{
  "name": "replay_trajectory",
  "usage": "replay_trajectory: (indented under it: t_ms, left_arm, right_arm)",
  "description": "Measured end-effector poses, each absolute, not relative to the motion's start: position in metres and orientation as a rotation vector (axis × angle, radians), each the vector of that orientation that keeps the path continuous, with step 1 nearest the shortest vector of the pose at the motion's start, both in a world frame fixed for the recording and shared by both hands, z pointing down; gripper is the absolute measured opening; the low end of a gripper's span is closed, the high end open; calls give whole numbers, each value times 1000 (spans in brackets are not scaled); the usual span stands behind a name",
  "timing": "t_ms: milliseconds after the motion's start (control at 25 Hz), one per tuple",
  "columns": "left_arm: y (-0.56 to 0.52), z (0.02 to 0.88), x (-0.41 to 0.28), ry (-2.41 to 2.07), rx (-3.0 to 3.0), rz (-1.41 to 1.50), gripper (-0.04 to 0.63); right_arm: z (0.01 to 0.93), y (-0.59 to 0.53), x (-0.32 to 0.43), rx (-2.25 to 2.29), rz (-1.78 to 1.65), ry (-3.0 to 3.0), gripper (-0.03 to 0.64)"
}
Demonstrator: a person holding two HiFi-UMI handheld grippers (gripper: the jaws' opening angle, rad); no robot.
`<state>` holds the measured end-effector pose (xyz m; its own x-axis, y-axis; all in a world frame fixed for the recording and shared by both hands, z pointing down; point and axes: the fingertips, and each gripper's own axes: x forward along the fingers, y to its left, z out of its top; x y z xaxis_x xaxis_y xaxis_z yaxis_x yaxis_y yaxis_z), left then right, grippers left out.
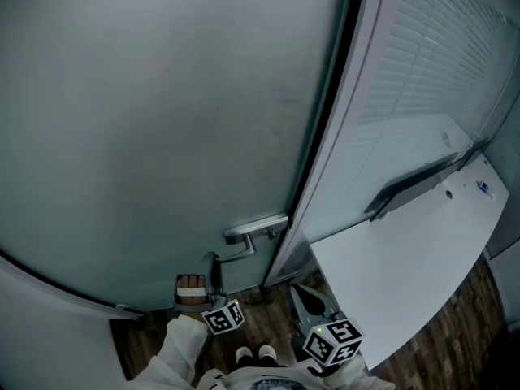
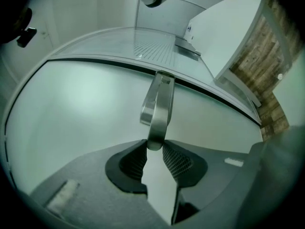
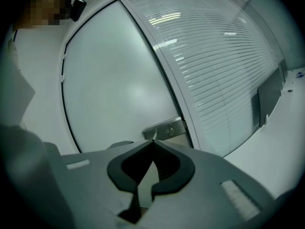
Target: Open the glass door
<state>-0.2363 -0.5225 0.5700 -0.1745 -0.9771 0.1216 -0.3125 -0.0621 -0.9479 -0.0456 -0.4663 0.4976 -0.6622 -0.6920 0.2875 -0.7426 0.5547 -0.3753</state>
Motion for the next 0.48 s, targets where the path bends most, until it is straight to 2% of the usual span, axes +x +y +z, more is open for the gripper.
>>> replay_trajectory:
  t_ms: [480]
  left_arm:
    - [-522, 569, -239, 1679, -1388, -1167, 101]
  right_arm:
    - [508, -469, -56, 1178, 743, -2654, 5]
